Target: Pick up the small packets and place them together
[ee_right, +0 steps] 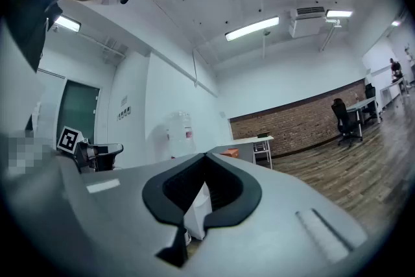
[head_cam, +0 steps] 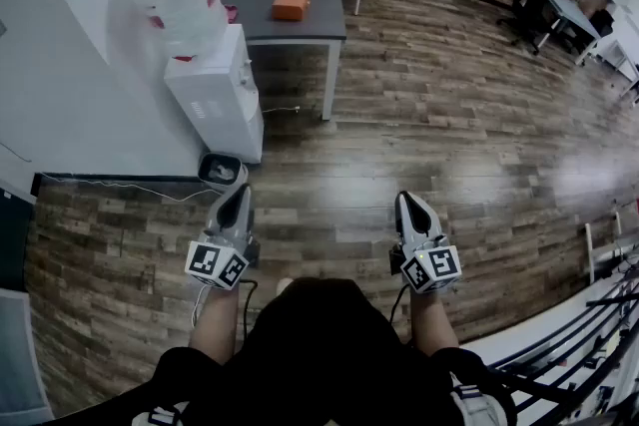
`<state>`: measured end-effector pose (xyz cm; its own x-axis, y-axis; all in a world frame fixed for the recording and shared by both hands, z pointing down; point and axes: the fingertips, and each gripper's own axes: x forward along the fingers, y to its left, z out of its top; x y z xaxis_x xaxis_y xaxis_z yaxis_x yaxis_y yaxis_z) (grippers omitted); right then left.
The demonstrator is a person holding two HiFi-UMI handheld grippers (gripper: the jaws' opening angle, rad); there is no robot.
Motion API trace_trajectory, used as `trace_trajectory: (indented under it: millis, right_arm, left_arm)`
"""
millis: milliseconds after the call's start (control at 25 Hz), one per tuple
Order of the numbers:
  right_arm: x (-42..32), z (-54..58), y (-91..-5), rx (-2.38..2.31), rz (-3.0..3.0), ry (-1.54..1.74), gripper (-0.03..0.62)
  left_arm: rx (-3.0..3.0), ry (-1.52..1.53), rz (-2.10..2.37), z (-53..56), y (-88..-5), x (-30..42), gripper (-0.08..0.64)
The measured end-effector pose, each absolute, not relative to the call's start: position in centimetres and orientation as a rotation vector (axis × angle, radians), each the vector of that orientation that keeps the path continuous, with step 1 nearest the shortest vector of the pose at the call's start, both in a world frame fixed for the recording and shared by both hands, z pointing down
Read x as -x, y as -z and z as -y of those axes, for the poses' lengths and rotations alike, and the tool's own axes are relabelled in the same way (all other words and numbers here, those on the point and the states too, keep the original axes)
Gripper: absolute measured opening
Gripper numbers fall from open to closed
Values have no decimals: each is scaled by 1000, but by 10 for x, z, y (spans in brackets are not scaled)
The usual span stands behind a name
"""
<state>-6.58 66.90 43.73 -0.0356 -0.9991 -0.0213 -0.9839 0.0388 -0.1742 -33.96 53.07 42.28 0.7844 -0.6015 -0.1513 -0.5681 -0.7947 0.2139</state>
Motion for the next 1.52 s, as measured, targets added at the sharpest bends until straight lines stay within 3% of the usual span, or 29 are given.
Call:
trace_trajectory:
  millis: [1200, 1520]
  right_arm:
    - [144, -601, -426, 2058, -2175, 170, 2]
    - [131, -573, -437, 2038, -2229, 162, 2]
  left_arm:
    - [-2743, 305, 896, -484, -446, 416, -2]
    - [-2758, 302, 866, -456, -444, 400, -2]
